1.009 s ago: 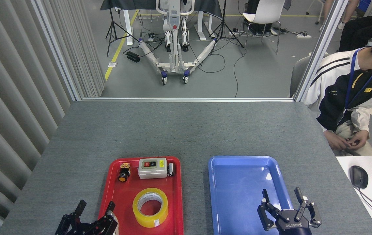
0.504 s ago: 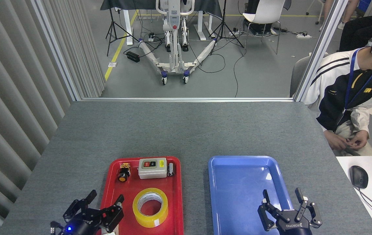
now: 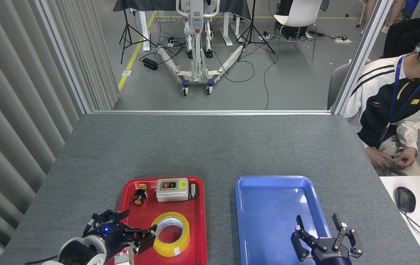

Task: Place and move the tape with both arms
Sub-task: 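Reach the left gripper into the yellow tape roll on the red tray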

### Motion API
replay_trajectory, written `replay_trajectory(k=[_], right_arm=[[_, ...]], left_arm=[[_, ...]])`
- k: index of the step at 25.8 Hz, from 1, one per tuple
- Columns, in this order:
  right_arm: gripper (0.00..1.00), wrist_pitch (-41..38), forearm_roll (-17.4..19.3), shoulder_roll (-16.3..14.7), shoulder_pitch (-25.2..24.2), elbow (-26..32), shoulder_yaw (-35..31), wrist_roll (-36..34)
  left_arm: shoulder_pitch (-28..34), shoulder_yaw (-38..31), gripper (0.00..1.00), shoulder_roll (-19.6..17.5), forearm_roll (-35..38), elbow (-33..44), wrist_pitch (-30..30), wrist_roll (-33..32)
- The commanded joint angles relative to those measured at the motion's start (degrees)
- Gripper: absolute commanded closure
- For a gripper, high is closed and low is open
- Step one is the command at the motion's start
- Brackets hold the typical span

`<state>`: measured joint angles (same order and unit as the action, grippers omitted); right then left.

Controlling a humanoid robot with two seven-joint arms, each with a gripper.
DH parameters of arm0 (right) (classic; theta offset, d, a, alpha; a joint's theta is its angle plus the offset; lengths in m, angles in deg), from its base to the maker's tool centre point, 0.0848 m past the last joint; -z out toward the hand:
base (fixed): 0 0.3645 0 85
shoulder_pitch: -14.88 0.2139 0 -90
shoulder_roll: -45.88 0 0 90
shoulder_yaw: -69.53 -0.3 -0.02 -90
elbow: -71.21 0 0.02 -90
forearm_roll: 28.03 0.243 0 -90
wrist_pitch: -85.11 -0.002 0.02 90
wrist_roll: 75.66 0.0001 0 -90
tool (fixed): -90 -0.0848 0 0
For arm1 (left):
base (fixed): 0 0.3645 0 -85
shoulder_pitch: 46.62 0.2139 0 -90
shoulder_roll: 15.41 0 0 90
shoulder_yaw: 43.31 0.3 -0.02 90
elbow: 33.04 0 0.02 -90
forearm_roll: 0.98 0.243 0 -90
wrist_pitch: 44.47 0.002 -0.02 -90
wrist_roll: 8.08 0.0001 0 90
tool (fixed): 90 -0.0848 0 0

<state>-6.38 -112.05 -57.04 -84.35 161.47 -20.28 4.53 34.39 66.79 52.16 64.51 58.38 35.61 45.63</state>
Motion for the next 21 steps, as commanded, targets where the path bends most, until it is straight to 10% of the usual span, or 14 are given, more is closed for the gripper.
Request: replay_trajectory(k=[1,16,21], right_arm=[[0.00,-0.1,0.0,0.2,0.0,-0.1,0.0,0.0],[0.00,-1.4,-0.1,0.8,0.0,-0.1,0.0,0.0],[0.00,-2.2,-0.3,0.9,0.0,-0.1,0.1,0.0]], left_arm=[[-2.8,2.5,0.00,1.6,0.0,-4.1,1.0,-0.3],[-11.4,4.1,0.01,6.8,-0.3,-16.4,3.1,-16.4],[-13.2,6.2,0.44,7.3,-0.3,-19.4,3.2,-20.9]])
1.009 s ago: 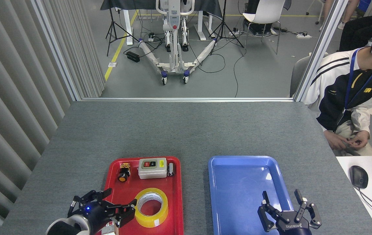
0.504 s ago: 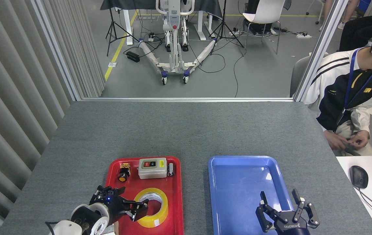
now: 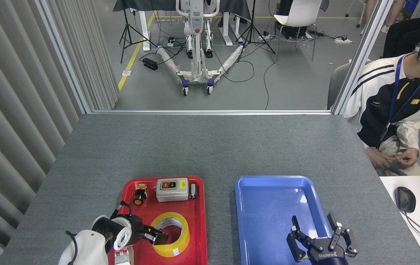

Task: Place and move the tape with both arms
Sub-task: 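Reach the left gripper into the yellow tape roll on the red tray, then lift the tape roll with the left gripper toward the right gripper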

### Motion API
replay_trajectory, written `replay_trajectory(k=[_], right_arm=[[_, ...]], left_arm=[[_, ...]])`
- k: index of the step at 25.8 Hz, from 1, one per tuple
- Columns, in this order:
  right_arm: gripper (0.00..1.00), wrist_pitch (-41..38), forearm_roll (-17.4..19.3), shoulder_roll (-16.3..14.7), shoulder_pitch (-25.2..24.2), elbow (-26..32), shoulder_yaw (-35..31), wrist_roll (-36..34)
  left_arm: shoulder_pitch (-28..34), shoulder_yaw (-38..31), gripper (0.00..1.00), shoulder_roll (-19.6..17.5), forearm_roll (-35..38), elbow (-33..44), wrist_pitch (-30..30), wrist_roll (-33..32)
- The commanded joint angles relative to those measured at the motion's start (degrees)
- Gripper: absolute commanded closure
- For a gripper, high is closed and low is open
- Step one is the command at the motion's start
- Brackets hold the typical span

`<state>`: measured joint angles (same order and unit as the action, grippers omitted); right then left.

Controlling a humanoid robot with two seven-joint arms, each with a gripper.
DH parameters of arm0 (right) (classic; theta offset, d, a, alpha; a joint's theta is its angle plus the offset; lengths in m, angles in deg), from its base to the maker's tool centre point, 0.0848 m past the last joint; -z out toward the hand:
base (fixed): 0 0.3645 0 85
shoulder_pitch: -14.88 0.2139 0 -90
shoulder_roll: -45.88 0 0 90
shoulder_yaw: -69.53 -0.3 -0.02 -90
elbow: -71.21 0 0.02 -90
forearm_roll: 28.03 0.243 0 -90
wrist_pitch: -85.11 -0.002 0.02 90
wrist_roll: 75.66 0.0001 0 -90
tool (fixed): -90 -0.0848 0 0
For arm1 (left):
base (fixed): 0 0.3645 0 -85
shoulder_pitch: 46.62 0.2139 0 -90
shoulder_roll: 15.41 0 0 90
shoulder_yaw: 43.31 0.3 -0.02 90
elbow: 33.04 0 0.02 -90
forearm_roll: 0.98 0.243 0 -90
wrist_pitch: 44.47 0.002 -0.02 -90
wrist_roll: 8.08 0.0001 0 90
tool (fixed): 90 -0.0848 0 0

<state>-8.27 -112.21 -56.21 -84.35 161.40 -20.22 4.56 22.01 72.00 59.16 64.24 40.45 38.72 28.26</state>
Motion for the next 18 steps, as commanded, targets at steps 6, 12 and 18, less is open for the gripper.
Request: replay_trajectory(k=[6,12,18], right_arm=[[0.00,-0.3,-0.1,0.0,0.0,0.0,-0.1,-0.1],[0.00,-0.3,-0.1,-0.3,0.0,0.0,-0.1,-0.1],[0.00,-0.5,-0.1,-0.6,0.0,0.1,-0.1,-0.3]], left_arm=[[-1.0,0.6,1.00,2.3,-4.1,0.2,-4.6,-6.5],[-1.1,-6.7,1.00,5.8,-15.7,1.9,-12.4,-5.0],[-0.2,-15.5,1.00,10.7,-33.2,0.7,-35.8,-3.3]])
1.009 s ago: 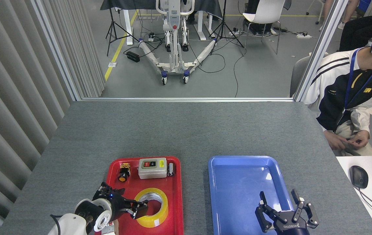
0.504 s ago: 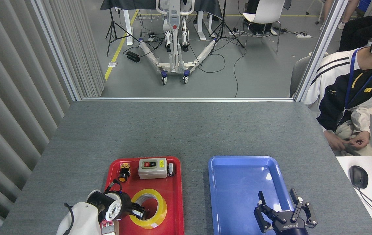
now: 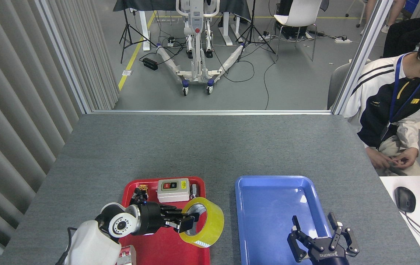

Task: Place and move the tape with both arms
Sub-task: 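Lift the tape roll with the left gripper toward the right gripper, then grasp the tape roll with the right gripper from the left gripper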

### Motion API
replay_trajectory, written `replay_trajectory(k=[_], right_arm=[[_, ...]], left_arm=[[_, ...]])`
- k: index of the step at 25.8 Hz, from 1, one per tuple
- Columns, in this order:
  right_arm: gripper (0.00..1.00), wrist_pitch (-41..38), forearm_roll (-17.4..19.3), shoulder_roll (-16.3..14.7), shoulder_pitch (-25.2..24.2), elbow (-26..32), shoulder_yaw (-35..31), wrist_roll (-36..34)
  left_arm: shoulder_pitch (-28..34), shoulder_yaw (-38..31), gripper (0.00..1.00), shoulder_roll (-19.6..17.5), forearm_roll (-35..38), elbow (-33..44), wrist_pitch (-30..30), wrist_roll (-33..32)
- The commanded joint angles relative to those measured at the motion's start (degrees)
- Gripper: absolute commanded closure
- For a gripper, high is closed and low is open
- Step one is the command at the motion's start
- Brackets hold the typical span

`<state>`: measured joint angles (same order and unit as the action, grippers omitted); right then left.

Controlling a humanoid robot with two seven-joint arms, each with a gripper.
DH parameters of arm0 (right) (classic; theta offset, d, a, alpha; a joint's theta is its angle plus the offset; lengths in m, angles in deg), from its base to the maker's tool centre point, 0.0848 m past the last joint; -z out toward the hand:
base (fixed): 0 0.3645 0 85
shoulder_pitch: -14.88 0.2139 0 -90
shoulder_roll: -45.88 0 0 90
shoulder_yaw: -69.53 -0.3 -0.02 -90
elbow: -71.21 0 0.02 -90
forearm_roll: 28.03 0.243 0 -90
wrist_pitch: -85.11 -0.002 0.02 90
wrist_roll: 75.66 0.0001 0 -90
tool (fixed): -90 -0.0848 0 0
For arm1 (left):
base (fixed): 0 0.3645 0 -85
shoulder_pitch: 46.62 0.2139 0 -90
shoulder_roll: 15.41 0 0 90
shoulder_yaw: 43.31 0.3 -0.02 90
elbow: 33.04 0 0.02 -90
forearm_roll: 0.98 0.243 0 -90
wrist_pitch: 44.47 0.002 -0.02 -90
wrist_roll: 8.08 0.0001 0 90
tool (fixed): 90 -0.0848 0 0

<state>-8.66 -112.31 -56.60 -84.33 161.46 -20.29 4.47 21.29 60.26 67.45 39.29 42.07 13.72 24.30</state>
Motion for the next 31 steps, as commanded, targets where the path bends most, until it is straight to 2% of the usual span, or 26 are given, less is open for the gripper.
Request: replay_trajectory(k=[1,4,9,10,19,26,31], right_arm=[[0.00,-0.5,0.0,-0.3,0.1,0.0,0.0,-0.3],[0.00,-9.0,-0.1,-0.7,0.2,0.0,0.0,-0.8],[0.00,-38.1,-0.1,-3.5,0.3,0.5,-1.4,-10.0],[0.00,-41.2,-0.2,-4.0,0.2,0.7,-2.0,-11.0],[0.00,-41.2,-2.7,-4.7,-2.4,2.7,-2.2,-10.8],[0.01,-41.2,-2.9,-4.1,-2.7,3.1,-0.4,-9.3],[0.01,-41.2,-3.2,-3.7,-3.5,4.3,2.0,-8.6]], left_arm=[[1.4,-4.1,1.00,3.2,-10.3,-1.8,-13.2,0.7],[3.7,-4.1,1.00,6.5,-11.4,-3.3,-13.2,0.7],[5.3,-3.9,1.00,7.4,-11.4,-5.8,-13.2,0.6],[5.3,-3.9,1.00,7.5,-11.4,-6.5,-13.2,0.6],[5.3,-3.6,1.00,8.1,-11.6,-7.6,-13.2,0.6],[5.6,-2.7,1.00,8.8,-11.8,-7.3,-13.2,0.7],[5.6,-2.1,1.00,12.1,-11.3,-8.0,-13.2,0.5]])
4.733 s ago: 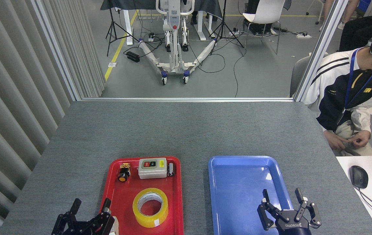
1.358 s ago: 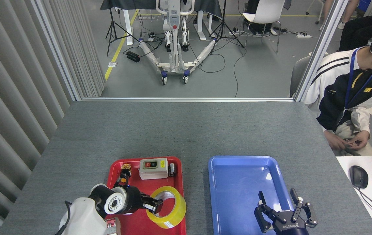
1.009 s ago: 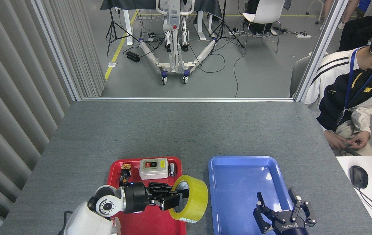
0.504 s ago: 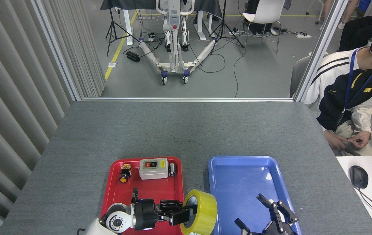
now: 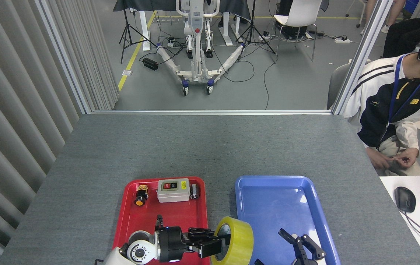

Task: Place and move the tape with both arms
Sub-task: 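Grasp the tape roll with the right gripper from the left gripper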

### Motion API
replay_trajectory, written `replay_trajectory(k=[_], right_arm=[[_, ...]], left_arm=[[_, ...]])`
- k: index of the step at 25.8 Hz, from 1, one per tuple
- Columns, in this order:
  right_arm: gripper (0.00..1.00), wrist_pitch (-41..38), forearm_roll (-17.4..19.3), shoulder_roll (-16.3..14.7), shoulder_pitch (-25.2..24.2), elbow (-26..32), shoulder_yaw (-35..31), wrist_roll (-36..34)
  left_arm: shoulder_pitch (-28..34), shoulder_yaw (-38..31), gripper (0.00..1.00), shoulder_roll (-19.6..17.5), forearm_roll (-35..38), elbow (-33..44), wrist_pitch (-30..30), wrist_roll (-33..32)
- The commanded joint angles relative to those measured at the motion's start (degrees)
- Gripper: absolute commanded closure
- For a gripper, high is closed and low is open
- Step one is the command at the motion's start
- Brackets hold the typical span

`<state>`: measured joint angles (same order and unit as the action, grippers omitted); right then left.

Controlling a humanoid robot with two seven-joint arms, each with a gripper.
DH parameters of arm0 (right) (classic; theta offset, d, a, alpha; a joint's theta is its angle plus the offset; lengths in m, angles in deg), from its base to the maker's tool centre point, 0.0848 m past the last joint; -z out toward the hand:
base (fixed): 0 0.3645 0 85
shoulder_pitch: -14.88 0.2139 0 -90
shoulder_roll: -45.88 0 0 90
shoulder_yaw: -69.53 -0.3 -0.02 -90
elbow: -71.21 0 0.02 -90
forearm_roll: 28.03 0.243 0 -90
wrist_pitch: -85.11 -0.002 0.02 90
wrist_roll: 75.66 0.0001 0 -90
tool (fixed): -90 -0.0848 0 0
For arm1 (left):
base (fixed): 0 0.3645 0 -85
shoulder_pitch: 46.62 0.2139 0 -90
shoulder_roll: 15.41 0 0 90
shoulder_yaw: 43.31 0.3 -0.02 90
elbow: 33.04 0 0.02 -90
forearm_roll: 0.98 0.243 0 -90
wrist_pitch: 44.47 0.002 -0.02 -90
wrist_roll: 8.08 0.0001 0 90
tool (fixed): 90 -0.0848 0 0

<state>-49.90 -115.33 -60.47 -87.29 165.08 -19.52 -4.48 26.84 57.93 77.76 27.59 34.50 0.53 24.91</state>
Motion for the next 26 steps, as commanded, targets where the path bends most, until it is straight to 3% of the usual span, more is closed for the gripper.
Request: replay_trajectory(k=[1,13,15,18,23,25,26], right_arm=[[0.01,0.0,-0.3,0.2,-1.1,1.1,1.4,0.4],[0.01,0.0,-0.6,1.0,-4.1,4.0,2.0,0.5],[0.06,0.0,-1.1,1.0,-4.0,3.9,2.4,0.8],[0.31,0.0,-1.5,1.1,-4.0,3.8,3.4,1.2],[0.97,0.0,-1.6,1.1,-4.0,3.8,3.5,1.4],[1.00,0.0,-1.6,1.0,-4.0,3.8,3.5,1.7],[1.00,0.0,-1.6,0.9,-3.9,3.8,3.4,1.7]], left_arm=[[-0.3,0.1,1.00,2.4,0.4,-0.8,0.0,-0.1],[-0.5,0.2,1.00,2.8,0.3,-1.1,0.0,-0.1],[-0.5,0.3,1.00,2.8,0.3,-1.1,0.0,-0.2],[-0.5,0.3,1.00,2.8,0.3,-1.1,0.0,-0.1],[-0.3,1.2,1.00,2.7,0.3,-0.5,0.0,-0.1],[-0.2,1.2,1.00,2.6,0.4,-0.5,0.0,-0.1],[-0.2,1.2,0.95,2.7,0.3,-0.5,0.0,-0.1]])
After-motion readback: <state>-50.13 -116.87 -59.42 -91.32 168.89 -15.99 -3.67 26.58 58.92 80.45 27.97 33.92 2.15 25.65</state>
